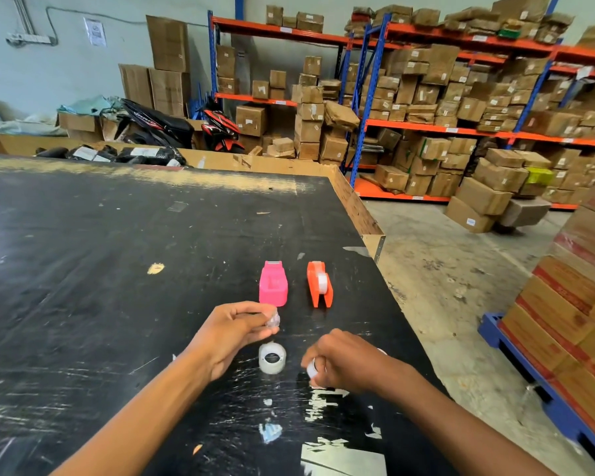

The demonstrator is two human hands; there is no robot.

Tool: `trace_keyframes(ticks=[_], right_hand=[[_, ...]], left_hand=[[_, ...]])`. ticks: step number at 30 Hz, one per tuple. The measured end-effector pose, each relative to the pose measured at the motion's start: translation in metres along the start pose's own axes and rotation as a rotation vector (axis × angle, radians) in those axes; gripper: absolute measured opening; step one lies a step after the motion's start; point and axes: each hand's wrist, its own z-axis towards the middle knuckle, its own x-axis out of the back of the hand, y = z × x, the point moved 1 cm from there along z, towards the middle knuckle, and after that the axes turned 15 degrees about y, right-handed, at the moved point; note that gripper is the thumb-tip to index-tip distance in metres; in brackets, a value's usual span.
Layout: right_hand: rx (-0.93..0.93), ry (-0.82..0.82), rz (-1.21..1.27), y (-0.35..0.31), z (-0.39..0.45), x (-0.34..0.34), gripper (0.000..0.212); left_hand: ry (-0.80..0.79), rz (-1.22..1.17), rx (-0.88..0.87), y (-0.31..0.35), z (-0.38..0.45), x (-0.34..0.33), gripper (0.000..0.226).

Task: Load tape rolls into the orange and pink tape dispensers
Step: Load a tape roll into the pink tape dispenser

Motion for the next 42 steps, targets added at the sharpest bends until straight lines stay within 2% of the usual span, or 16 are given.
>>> trace_keyframes(ticks=[5,8,11,14,16,18,20,23,25,27,29,33,39,42], right_hand=[[-0.054,-0.073,0.049,-0.003,0.005,0.008,0.030],[-0.101,-0.014,0.133,-0.006,0.015,0.014,0.024],[-0.120,0.091,0.117,-0.020,0.024,0.007,0.041],[-0.100,0.124,0.000,-0.039,0.031,-0.009,0.061],[-0.076,0.100,-0.056,-0.046,0.035,-0.017,0.064],[-0.098,0.109,-0.024,-0.048,0.038,-0.020,0.059],[-0.201,0.184,0.185,-0.042,0.040,-0.020,0.056],[-0.351,0.296,0.662,-0.030,0.042,-0.014,0.054],[-0.382,0.279,0.952,-0.025,0.041,-0.010,0.051],[-0.346,0.249,1.056,-0.027,0.039,-0.008,0.042],[-0.291,0.264,1.012,-0.030,0.036,-0.007,0.034],[-0.269,0.334,1.027,-0.028,0.035,-0.003,0.034],[-0.272,0.386,1.013,-0.022,0.038,-0.003,0.069],[-0.250,0.450,0.930,-0.022,0.039,0.001,0.080]], left_hand=[[0.022,0.009,-0.008,-0.001,-0.001,0.013,0.012],[0.045,0.042,-0.019,-0.003,0.002,0.021,0.010],[0.064,0.068,-0.049,-0.004,0.003,0.027,0.008],[0.073,0.029,-0.068,-0.005,0.005,0.033,0.008],[0.078,0.018,-0.078,-0.007,0.004,0.035,0.008],[0.079,0.022,-0.085,-0.009,0.004,0.038,0.009],[0.079,0.012,-0.083,-0.010,0.004,0.040,0.009],[0.072,-0.019,-0.078,-0.010,0.007,0.042,0.013],[0.052,-0.044,-0.082,-0.009,0.009,0.040,0.015],[0.034,-0.073,-0.096,-0.008,0.008,0.035,0.014],[0.009,-0.064,-0.137,-0.006,0.007,0.030,0.014],[-0.051,0.012,-0.223,-0.002,0.004,0.024,0.017],[0.006,0.109,-0.324,-0.003,0.003,0.012,0.018],[0.008,0.100,-0.250,0.002,0.000,0.003,0.023]])
